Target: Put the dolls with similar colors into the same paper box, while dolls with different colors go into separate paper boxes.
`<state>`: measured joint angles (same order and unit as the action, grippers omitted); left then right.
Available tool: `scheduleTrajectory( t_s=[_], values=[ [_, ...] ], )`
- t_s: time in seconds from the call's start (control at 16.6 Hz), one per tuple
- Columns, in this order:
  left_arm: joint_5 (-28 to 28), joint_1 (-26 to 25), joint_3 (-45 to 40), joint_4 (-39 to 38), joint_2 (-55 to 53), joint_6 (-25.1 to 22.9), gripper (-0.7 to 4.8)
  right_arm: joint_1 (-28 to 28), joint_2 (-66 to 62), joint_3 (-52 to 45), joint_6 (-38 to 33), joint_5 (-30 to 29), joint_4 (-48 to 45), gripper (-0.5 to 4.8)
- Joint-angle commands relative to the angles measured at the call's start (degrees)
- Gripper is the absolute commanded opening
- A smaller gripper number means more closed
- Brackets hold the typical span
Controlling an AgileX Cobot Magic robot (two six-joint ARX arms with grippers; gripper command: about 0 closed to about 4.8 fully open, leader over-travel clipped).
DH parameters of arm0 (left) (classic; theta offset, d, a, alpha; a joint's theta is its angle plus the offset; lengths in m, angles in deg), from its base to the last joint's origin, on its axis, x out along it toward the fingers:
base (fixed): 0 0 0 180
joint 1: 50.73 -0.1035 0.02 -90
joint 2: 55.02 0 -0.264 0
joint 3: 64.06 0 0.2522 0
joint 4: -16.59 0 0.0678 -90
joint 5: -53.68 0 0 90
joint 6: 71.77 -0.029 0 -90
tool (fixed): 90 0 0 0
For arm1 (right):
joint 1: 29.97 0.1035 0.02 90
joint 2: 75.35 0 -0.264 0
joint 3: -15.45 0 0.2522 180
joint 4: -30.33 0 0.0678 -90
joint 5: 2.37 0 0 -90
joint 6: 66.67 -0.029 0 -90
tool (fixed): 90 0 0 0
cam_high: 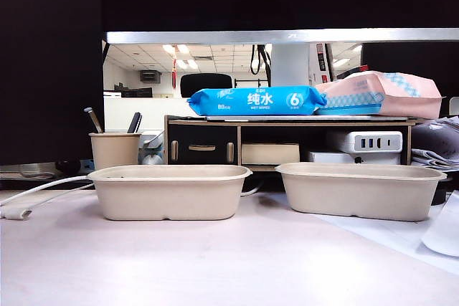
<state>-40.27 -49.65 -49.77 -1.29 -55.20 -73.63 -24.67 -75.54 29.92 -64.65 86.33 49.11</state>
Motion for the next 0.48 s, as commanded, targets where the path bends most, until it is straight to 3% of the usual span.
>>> scheduleTrajectory(
  t_s=[0.06, 0.24, 0.3, 0.48],
  values=[
    [-0.2, 0.0, 0.1, 0.3, 0.0, -0.1, -0.05, -2.2, 0.0, 0.0, 0.2, 1.1, -1.2, 0.68],
    [-0.2, 0.0, 0.1, 0.3, 0.0, -0.1, -0.05, -3.7, 0.0, 0.0, 0.1, 1.2, -1.7, 0.68],
    [-0.2, 0.0, 0.1, 0.3, 0.0, -0.1, -0.05, -3.7, 0.0, 0.0, 0.2, 1.4, -2.7, -0.09],
    [-0.2, 0.0, 0.1, 0.3, 0.0, -0.1, -0.05, -3.7, 0.0, 0.0, 0.1, 1.3, -3.1, -0.05]
  ],
)
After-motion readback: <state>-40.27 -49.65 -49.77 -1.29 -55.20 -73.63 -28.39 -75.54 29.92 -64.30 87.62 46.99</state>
